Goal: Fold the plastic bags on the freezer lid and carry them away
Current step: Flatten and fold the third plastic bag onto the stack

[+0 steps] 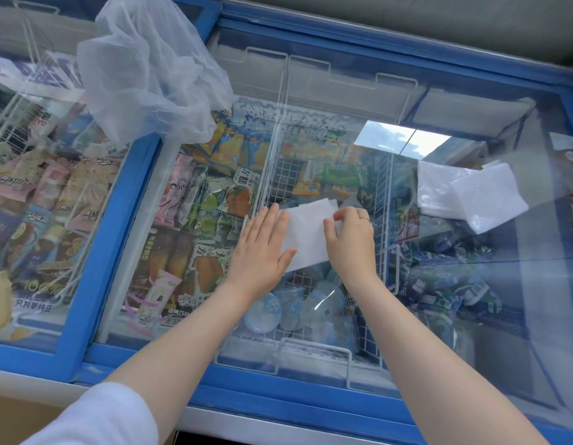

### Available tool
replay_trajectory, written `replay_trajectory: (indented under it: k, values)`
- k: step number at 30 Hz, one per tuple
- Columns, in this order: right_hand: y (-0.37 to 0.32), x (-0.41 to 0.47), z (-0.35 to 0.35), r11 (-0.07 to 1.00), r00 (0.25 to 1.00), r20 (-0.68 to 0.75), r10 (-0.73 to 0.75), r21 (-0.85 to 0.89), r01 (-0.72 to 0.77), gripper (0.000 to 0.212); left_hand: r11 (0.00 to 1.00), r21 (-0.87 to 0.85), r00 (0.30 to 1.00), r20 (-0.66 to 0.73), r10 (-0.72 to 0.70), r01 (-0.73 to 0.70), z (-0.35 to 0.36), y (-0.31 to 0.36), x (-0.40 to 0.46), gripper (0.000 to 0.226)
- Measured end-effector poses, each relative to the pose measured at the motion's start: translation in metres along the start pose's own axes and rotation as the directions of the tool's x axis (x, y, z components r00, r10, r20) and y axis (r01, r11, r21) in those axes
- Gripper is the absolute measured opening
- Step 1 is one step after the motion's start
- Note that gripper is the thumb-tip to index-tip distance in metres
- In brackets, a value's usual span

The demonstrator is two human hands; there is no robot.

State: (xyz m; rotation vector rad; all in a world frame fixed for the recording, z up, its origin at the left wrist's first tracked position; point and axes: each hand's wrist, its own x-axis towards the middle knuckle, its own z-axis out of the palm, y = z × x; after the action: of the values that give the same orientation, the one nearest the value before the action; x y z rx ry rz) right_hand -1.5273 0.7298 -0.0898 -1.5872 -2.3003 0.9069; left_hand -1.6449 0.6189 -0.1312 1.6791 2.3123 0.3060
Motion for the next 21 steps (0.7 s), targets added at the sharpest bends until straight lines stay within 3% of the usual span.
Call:
replay_trajectory:
  k: [4,7,13,17,21]
  values:
    - [-0.002,0.0,0.002,0.995,0.995,0.044,-0.09,-0.046,0.092,0.038,0.999,0.027,1.0,0.008,0.023,-0.024,0.0,-0.001,0.001,0.072]
    - [0.005,-0.002,0.002,0.985,0.99,0.05,-0.13,-0.104,0.134,0.036,0.998,0.059,1.0,-0.002,0.03,-0.03,0.0,-0.001,0.003,0.073]
    - [0.006,0.009,-0.001,0.994,0.998,0.062,-0.027,-0.106,0.034,0.025,0.997,0.074,0.999,0.037,-0.019,0.017,-0.006,0.0,0.012,0.076]
    - [0.0,0.023,-0.003,0.97,0.996,0.089,0.01,-0.242,0.012,0.027,0.992,0.125,0.998,-0.061,-0.01,0.017,-0.009,-0.001,0.02,0.061]
    - [-0.002,0.033,0.002,0.947,0.994,0.085,0.063,-0.321,-0.032,0.031,0.975,0.178,0.989,-0.051,0.14,-0.129,-0.007,0.001,0.015,0.066]
